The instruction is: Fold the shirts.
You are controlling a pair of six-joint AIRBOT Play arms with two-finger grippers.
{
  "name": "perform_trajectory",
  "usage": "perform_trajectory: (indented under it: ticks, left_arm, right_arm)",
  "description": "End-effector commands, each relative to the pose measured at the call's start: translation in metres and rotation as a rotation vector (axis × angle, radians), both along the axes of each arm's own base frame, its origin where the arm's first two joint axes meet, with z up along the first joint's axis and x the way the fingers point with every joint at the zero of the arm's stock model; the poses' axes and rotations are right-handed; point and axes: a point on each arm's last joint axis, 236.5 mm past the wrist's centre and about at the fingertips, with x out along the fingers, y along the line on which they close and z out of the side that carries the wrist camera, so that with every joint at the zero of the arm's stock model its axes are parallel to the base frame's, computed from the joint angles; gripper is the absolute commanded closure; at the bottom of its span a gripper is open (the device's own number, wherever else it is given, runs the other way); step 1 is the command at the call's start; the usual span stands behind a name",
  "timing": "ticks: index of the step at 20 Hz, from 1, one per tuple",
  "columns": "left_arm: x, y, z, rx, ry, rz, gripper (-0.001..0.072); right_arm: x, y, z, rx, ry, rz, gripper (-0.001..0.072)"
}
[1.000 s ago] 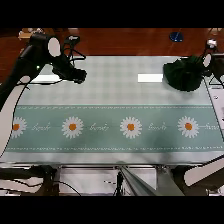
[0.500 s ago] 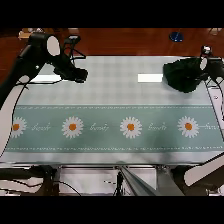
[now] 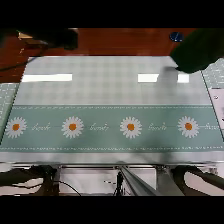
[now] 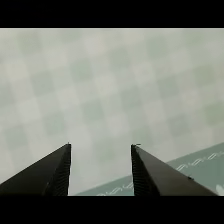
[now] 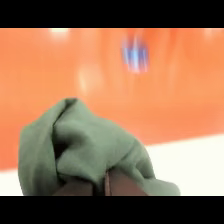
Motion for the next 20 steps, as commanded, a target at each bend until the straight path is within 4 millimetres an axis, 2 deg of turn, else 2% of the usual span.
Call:
perform_trajectory:
  ticks: [1,3,4,6,7,9,12,14,17,19,20]
  left_arm:
    - [-0.03,0.011,0.112,-0.088,-0.252,0.002,0.0242]
    - [-0.064,0.022,0.164,-0.133,-0.377,0.004,0.0242]
    - [-0.083,0.029,0.184,-0.149,-0.424,0.004,0.0242]
    - [-0.118,0.041,0.213,-0.173,-0.493,0.003,0.0242]
    - [-0.132,0.046,0.222,-0.18,-0.515,0.003,0.0242]
    - [-0.156,0.054,0.225,-0.182,-0.524,0.002,0.0241]
    - [-0.174,0.06,0.199,-0.142,-0.422,-0.003,0.0242]
    - [-0.18,0.062,0.179,-0.108,-0.339,-0.007,0.0242]
    - [-0.18,0.065,0.167,-0.084,-0.297,0.002,0.0242]
    - [-0.177,0.065,0.159,-0.075,-0.277,0.004,0.0242]
    - [-0.175,0.064,0.153,-0.07,-0.262,0.004,0.0242]
  right_arm:
    - [-0.078,0.054,0.125,0.0,-0.29,0.117,0.0689]
    - [-0.117,0.077,0.16,0.018,-0.373,0.172,0.0689]
    - [-0.13,0.087,0.169,0.034,-0.39,0.198,0.0689]
    - [-0.146,0.11,0.169,0.096,-0.372,0.27,0.0689]
    - [-0.148,0.126,0.158,0.135,-0.322,0.317,0.0689]
    - [-0.146,0.165,0.118,0.207,-0.156,0.428,0.0689]
    - [-0.142,0.246,0.039,0.247,0.152,0.637,0.0689]
    - [-0.14,0.307,-0.008,0.259,0.307,0.764,0.0689]
    - [-0.138,0.396,-0.077,0.236,0.462,0.905,0.0689]
    - [-0.144,0.444,-0.131,0.209,0.57,0.965,0.0688]
    - [-0.149,0.461,-0.156,0.193,0.624,0.984,0.0688]
